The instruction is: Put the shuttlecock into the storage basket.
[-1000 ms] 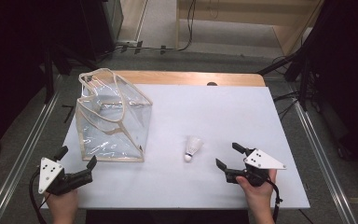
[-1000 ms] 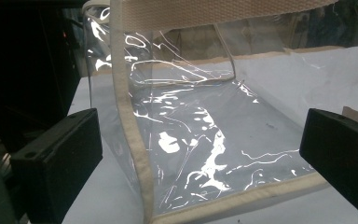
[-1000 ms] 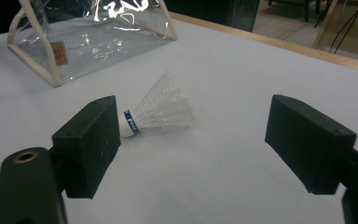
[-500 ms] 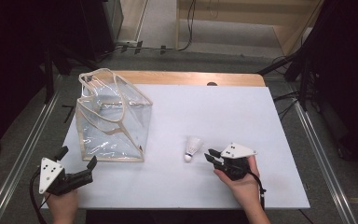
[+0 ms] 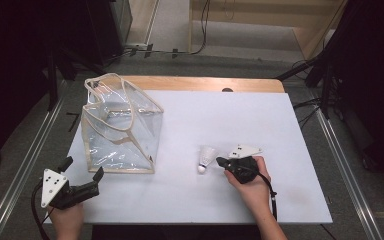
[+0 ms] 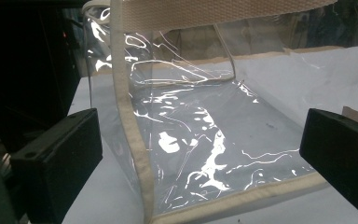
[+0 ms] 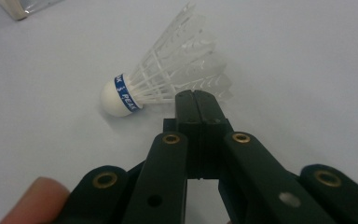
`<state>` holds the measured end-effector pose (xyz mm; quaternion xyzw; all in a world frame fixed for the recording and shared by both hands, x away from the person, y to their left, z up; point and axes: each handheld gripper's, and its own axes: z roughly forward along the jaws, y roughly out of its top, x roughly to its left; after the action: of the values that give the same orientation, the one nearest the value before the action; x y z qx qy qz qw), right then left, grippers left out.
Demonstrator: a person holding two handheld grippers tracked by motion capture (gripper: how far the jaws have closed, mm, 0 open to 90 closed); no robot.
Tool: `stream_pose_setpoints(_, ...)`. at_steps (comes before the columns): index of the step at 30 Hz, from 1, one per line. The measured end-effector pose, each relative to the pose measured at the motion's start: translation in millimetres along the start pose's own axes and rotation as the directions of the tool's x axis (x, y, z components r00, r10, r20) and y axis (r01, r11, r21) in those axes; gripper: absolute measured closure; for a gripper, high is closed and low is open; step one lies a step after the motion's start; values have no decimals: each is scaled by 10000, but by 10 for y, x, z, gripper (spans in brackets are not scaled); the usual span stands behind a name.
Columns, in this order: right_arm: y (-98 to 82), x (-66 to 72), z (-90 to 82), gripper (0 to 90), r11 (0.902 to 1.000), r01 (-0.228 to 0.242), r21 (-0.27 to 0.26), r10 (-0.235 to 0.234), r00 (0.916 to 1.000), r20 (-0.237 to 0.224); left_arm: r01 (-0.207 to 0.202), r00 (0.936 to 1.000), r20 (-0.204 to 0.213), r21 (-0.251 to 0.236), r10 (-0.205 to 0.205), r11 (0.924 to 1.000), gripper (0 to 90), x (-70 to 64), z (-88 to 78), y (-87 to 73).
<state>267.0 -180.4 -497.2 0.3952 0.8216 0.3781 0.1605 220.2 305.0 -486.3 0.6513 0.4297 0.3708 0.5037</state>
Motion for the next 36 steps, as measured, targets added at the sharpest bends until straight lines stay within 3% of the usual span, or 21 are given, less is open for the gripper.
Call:
stream_pose_setpoints(13, 85, -6, 182, 873, 9975, 204, 670, -202, 9998, -37, -8, 10000, 13, -3, 8, 10000, 0, 1, 0, 0)
stream_pose_setpoints(36, 345, 174, 364, 873, 9950, 785, 618, -759, 9961, -446, 38, 10000, 40, -27, -38, 10000, 0, 6, 0, 2)
